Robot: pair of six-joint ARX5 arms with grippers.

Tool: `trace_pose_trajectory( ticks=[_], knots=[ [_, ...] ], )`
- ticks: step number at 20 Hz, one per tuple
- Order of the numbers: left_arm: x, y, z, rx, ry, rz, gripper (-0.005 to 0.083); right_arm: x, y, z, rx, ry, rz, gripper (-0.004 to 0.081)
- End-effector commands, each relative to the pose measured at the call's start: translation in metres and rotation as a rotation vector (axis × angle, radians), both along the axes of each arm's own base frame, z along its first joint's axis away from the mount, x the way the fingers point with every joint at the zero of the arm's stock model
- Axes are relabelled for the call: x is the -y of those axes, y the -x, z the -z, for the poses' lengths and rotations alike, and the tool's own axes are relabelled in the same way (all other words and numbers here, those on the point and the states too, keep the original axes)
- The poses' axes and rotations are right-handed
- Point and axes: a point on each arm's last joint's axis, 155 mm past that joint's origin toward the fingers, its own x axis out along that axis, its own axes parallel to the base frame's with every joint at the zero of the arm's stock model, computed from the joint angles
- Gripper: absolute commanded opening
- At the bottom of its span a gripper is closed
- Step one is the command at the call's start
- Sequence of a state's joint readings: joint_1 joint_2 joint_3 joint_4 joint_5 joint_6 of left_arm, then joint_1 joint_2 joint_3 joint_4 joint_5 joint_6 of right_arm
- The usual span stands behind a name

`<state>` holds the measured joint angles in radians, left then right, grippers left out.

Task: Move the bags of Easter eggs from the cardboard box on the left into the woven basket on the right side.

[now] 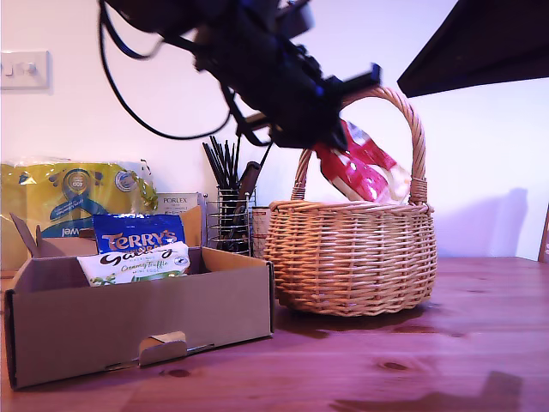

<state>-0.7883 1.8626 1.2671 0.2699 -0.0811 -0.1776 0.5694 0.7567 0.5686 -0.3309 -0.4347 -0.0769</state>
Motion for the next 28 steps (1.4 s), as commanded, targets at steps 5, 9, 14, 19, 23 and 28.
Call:
trace_pose_trajectory(
  ticks=[5,9,14,19,23,28],
  knots=[
    [0.006,-0.003,0.04,-0.047,-0.02,-0.014,-0.0019,-0.001,-0.002,-0.007,0.018,-0.009,0.001,-0.0012],
    [0.008,-0.003,0.038,-0.043,-0.012,-0.004,0.0258,-0.001,-0.002,-0.008,0.02,-0.011,0.0,-0.0012],
    [0.012,0.0,0.036,-0.036,-0.019,0.031,0.0275,-0.001,-0.002,-0.008,0.019,-0.01,0.0,-0.0012],
    [0.023,0.009,0.024,-0.04,-0.039,0.112,0.0342,-0.001,-0.002,-0.007,0.018,-0.009,0.0,-0.0012],
    [0.01,0.021,0.002,-0.014,-0.112,0.143,-0.0013,-0.001,-0.002,-0.007,0.017,-0.009,0.0,-0.0012],
    [-0.027,0.035,-0.006,-0.06,-0.235,0.143,-0.0021,-0.001,-0.002,-0.007,0.018,-0.009,0.0,-0.0012]
  ],
)
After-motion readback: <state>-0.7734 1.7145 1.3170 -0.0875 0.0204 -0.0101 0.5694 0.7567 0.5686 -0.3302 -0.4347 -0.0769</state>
